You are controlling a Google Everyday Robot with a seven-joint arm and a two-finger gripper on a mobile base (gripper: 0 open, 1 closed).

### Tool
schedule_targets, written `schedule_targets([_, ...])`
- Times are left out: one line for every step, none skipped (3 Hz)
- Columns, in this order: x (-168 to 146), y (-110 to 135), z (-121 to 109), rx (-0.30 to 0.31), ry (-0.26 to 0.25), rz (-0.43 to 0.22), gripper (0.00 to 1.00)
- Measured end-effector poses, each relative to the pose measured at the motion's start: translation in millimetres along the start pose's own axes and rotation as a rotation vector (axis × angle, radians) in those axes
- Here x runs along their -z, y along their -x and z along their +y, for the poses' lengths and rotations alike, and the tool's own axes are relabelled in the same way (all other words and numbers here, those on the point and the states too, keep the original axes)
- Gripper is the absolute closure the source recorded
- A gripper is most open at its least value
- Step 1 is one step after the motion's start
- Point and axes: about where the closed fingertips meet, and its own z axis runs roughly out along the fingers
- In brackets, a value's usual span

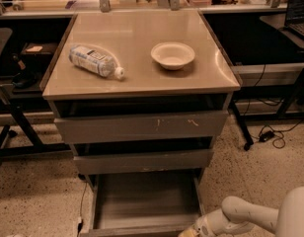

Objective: Close bottom drawer

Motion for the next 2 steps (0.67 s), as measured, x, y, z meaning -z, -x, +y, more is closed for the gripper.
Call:
schedule_targets([-9.5,11.0,-16.0,-0.051,-0.106,-0.11,1.0])
schedule_targets([-17.9,12.3,-27.7,-0.081,-0.176,-0.13,1.0])
